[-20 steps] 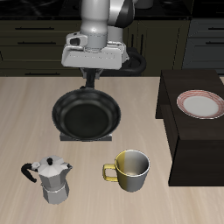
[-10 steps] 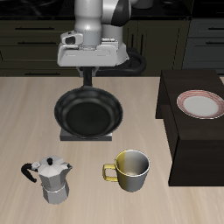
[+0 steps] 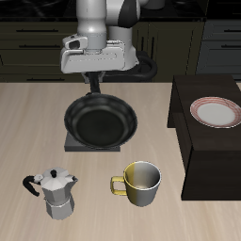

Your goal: Place the frying pan on the top layer of the shelf

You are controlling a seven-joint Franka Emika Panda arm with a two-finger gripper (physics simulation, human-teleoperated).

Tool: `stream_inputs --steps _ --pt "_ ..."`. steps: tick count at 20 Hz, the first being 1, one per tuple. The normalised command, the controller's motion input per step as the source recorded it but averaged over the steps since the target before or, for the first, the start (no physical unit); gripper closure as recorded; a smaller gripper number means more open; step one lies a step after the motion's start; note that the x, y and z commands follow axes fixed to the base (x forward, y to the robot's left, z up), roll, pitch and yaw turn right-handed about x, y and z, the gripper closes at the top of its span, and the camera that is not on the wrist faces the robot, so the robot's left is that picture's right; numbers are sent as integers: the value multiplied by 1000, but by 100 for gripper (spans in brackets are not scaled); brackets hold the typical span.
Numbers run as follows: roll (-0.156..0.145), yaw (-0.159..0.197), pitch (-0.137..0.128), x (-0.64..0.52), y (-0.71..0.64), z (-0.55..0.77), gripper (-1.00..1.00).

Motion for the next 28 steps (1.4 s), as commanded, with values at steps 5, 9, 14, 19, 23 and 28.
stream_inputs --steps 5,9,14,19,23,28 --pt "-19 73 13 31 -72 -31 100" --pt "-8 86 -12 -56 -8 20 100" --pt "-2 87 -10 4 -88 64 100" --pt "-2 70 5 23 -74 44 100" --pt "-8 89 -5 35 -79 46 100" --pt "3 98 -1 31 -27 -18 100"
